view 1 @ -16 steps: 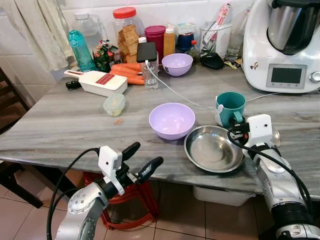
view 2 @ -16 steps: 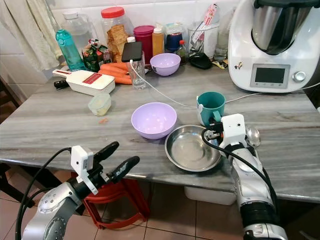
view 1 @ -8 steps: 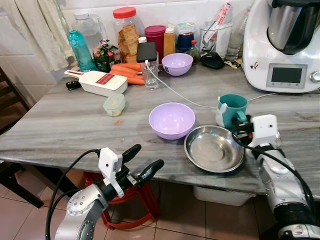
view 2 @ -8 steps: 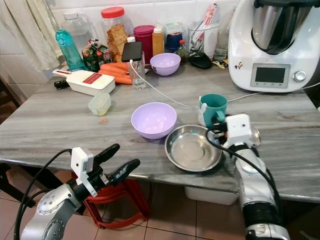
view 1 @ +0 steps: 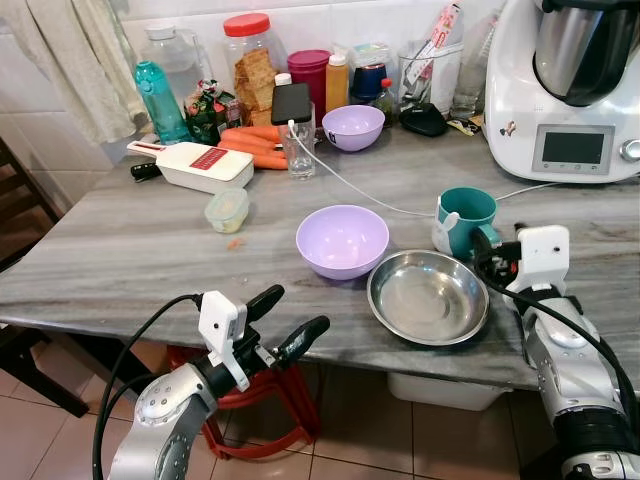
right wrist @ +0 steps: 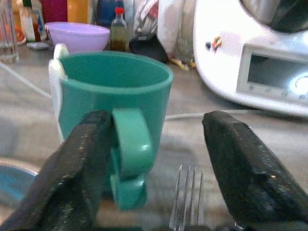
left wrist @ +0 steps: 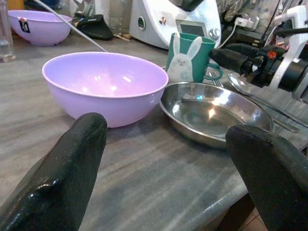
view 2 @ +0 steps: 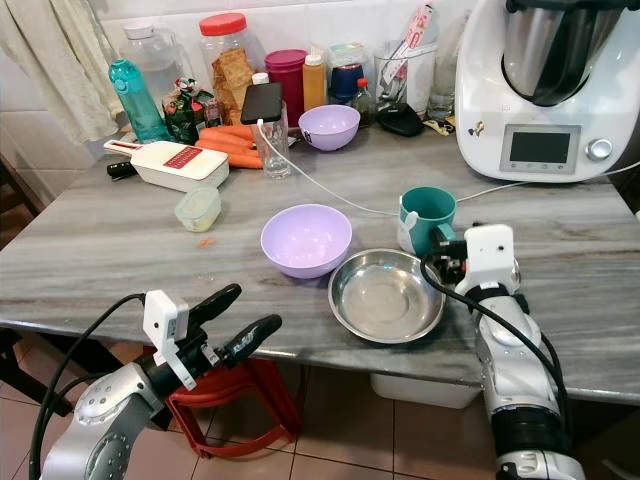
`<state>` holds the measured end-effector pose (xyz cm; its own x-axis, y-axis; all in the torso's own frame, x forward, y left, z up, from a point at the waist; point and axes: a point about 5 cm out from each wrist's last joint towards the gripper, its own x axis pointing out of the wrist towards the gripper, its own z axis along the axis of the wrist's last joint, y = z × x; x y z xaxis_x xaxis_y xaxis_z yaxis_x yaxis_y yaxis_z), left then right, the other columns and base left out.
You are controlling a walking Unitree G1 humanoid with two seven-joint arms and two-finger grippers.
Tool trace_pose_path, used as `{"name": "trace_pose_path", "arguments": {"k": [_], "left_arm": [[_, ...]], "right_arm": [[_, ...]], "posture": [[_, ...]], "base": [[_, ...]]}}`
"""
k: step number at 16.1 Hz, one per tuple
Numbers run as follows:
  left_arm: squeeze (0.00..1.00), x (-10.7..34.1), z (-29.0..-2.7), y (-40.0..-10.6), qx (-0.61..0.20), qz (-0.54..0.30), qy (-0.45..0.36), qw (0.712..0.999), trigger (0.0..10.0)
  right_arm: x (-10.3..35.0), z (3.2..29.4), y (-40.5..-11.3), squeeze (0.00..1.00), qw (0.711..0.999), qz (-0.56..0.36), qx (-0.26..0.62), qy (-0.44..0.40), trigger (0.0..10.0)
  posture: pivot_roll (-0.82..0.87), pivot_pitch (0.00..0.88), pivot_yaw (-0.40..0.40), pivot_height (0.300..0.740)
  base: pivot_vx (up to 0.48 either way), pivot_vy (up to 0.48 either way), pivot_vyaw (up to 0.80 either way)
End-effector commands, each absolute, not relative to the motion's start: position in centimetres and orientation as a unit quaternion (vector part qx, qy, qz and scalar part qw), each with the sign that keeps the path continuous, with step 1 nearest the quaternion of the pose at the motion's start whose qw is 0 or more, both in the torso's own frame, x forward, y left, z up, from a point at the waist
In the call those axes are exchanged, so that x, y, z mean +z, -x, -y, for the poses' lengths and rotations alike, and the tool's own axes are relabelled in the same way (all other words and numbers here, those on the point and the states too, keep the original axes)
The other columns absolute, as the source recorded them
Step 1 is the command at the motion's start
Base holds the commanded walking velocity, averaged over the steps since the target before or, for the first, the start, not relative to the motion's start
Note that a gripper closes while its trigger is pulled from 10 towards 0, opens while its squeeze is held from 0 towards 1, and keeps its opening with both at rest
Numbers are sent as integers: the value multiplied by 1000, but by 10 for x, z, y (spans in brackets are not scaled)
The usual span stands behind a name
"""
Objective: Setting the table
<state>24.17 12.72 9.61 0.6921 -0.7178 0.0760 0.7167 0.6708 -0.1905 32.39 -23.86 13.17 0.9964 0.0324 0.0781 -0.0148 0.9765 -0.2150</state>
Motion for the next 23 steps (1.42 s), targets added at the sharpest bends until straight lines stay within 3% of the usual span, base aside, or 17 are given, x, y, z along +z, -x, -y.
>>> {"name": "trace_pose_path", "arguments": {"k": [1, 6, 14, 15, 16, 17, 23], "left_arm": [[0, 99, -130, -243, -395, -2, 91, 914, 10000], [0, 99, -133, -246, -371, 9, 84, 925, 10000], [0, 100, -160, -268, -133, 46, 43, 989, 10000], [0, 96, -161, -270, -102, 37, 32, 994, 10000], [0, 95, -161, -271, -84, 32, 25, 996, 10000], [0, 96, -161, -273, -82, 34, 25, 996, 10000], [0, 104, -168, -279, -25, 57, 3, 998, 10000]], "right_arm": [[145, 231, -325, 1000, 992, 73, 18, 106, 10000], [167, 215, -316, 1000, 986, 126, 15, 104, 10000], [165, 186, -272, 1000, 981, 145, -26, 127, 10000], [162, 183, -269, 843, 982, 138, -24, 129, 10000], [161, 179, -268, 114, 982, 134, -19, 130, 10000], [160, 176, -269, 0, 982, 133, -12, 131, 10000], [163, 167, -273, 0, 982, 133, 9, 137, 10000]], "posture": [[-81, 0, 121, 740], [-78, 0, 102, 740], [-91, 0, 89, 740], [-92, 0, 89, 740], [-89, 0, 88, 740], [-88, 0, 87, 740], [-74, 0, 80, 740]], "base": [[0, 0, 0], [0, 0, 0], [0, 0, 0], [0, 0, 0], [0, 0, 0], [0, 0, 0], [0, 0, 800]]}}
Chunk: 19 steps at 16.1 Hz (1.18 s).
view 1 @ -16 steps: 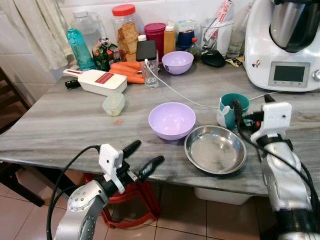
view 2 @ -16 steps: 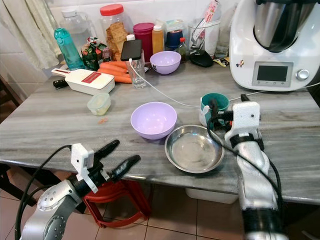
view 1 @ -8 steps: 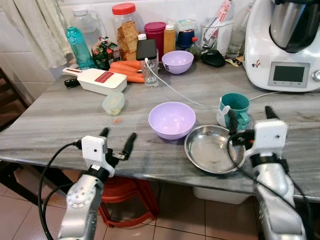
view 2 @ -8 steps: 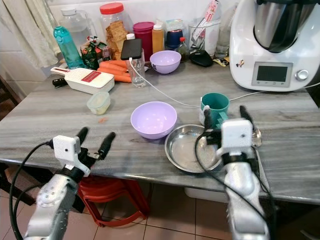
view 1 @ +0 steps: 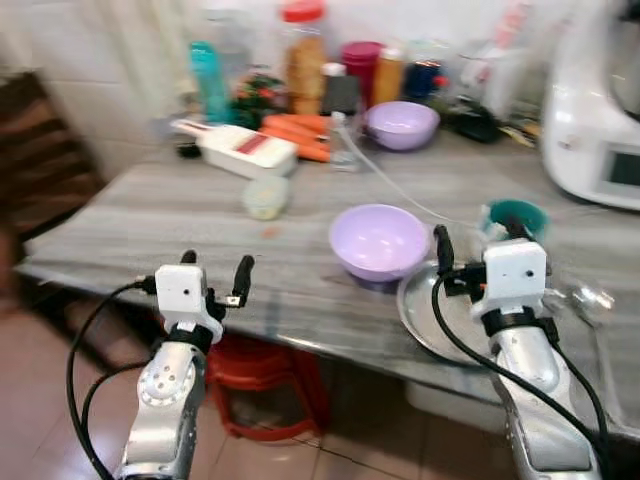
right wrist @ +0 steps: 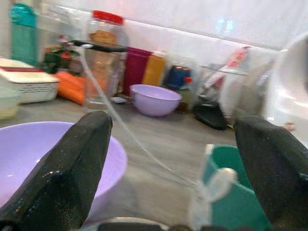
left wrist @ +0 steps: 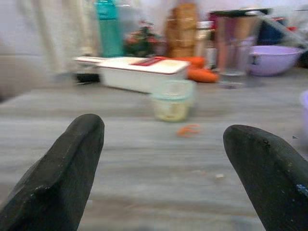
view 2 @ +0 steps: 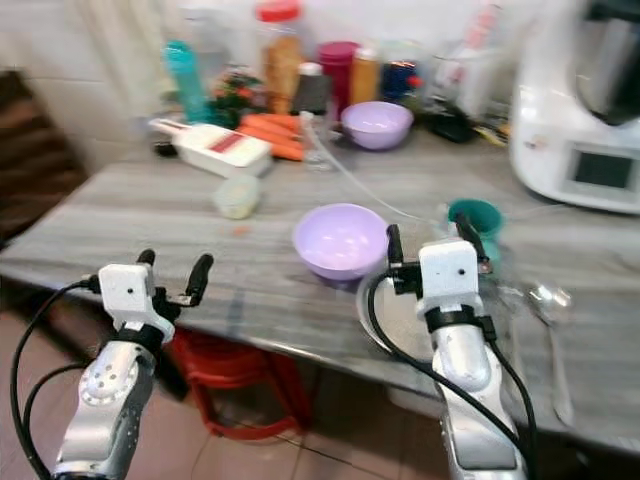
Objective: Setting the table
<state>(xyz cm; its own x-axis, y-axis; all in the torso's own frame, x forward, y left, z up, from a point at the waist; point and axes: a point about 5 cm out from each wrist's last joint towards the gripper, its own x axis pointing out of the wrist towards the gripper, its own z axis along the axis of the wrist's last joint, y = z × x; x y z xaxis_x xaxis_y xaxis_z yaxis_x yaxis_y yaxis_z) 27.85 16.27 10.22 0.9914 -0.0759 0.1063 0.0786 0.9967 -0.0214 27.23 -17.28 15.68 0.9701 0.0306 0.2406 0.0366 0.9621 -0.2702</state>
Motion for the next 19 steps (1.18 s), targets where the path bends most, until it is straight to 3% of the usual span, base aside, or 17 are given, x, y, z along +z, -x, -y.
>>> {"name": "trace_pose_path", "arguments": {"k": [1, 5, 19], "left_arm": [[0, 104, -168, -279, -20, 58, 0, 998, 10000], [0, 103, -178, -285, 39, 59, -32, 997, 10000], [0, 97, -183, -294, 87, 59, -47, 993, 10000]], "right_arm": [[163, 166, -272, 0, 982, 133, 10, 137, 10000], [163, 156, -274, 0, 981, 135, 30, 136, 10000], [161, 147, -283, 0, 980, 136, 65, 128, 10000]], "posture": [[-74, 0, 81, 740], [-72, 0, 82, 740], [-64, 0, 66, 740]], "base": [[0, 0, 800], [0, 0, 800], [0, 0, 800]]}}
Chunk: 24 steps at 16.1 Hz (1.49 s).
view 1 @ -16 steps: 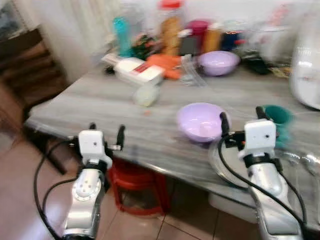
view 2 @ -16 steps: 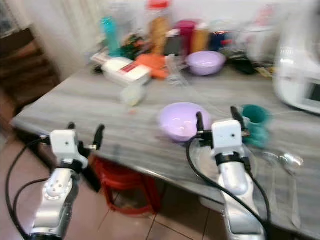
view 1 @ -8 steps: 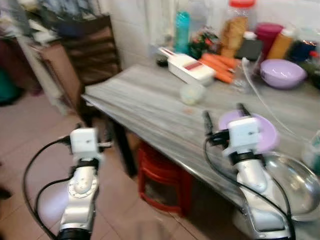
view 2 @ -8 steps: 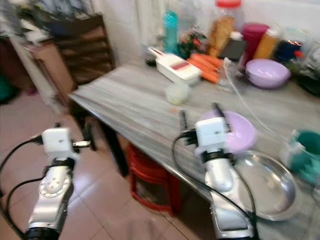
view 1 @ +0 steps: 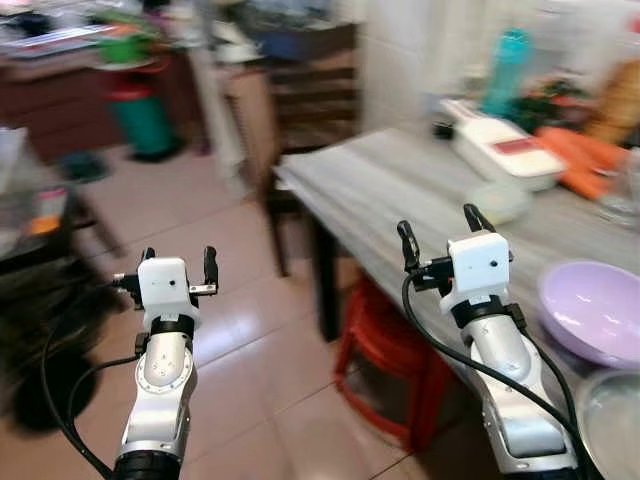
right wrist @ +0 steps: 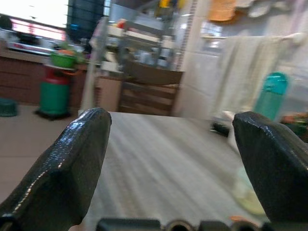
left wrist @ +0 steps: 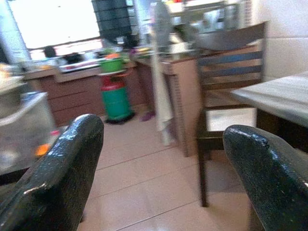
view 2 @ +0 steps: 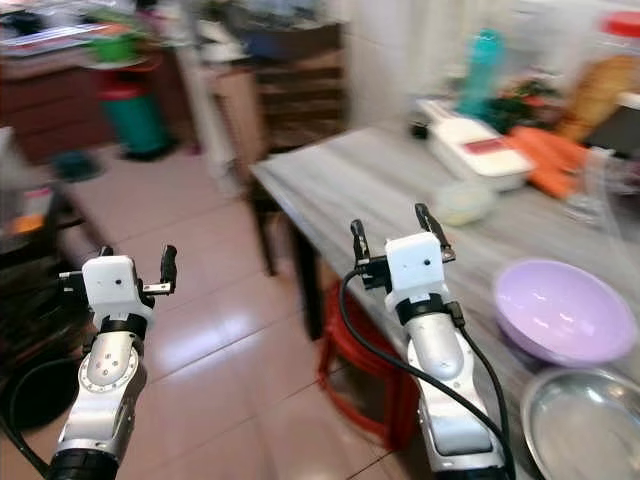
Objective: Setting the table
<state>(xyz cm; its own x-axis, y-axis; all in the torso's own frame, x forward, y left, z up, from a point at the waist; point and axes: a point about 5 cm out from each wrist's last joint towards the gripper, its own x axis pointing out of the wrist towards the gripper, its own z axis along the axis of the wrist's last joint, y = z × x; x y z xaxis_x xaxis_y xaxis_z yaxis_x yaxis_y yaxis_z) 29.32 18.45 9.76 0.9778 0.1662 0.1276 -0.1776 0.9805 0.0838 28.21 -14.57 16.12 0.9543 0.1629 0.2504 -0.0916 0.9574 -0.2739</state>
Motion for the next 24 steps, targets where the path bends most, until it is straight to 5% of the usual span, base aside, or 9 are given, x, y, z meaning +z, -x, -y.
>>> {"name": "trace_pose_path", "arguments": {"k": [1, 8, 14, 24], "left_arm": [[0, 96, -184, -295, 90, 59, -49, 993, 10000], [0, 87, -191, -291, 97, 39, -55, 993, 10000], [0, 80, -186, -292, 82, 23, -45, 995, 10000], [0, 55, -200, -290, 95, -35, -37, 994, 10000]], "right_arm": [[161, 146, -283, 0, 980, 136, 67, 128, 10000], [151, 143, -282, 0, 984, 117, 77, 109, 10000], [141, 147, -284, 0, 992, 93, 56, 71, 10000], [119, 150, -285, 0, 997, 52, 42, 45, 10000]], "posture": [[-64, 0, 66, 740], [-53, 0, 66, 740], [-48, 0, 70, 740], [-46, 0, 77, 740]], "base": [[0, 0, 800], [0, 0, 800], [0, 41, 0], [0, 368, 0]]}}
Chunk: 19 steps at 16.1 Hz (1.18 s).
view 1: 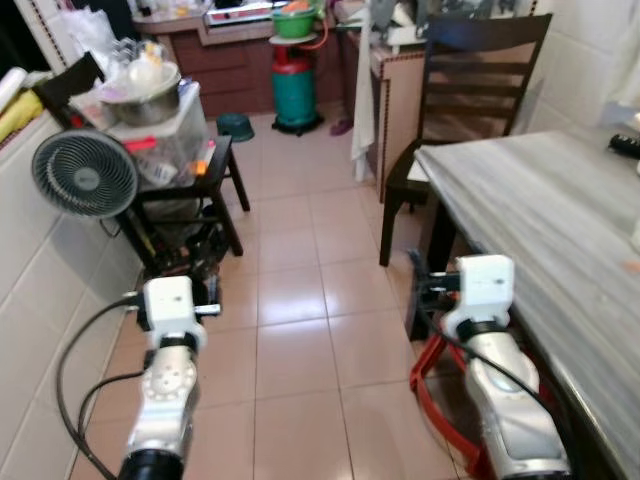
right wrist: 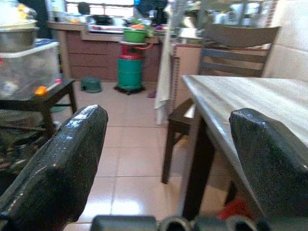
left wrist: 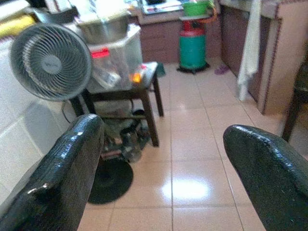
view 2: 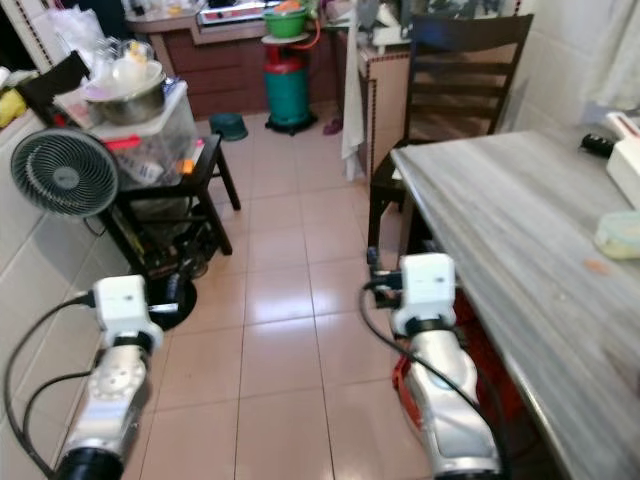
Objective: Setting the table
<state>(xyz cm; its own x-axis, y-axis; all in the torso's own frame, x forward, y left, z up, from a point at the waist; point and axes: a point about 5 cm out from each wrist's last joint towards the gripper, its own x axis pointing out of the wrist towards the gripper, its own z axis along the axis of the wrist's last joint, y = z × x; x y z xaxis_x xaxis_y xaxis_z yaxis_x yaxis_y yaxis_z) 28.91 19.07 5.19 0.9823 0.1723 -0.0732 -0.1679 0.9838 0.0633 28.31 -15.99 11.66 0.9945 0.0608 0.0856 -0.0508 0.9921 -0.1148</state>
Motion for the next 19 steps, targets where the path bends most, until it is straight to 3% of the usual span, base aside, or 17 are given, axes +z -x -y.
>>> {"name": "trace_pose_path", "arguments": {"k": [1, 14, 19], "left_arm": [[0, 54, -201, -291, 95, -35, -37, 994, 10000], [0, 48, -197, -294, 95, -44, -35, 994, 10000], [0, 33, -198, -290, 86, -81, -46, 992, 10000]], "right_arm": [[119, 149, -285, 0, 997, 52, 44, 44, 10000], [118, 147, -289, 0, 996, 57, 55, 50, 10000], [111, 147, -289, 0, 996, 48, 60, 52, 10000]], "posture": [[-44, 0, 77, 740], [-51, 0, 73, 740], [-52, 0, 67, 740]], "base": [[0, 480, 0], [0, 480, 0], [0, 0, 0]]}}
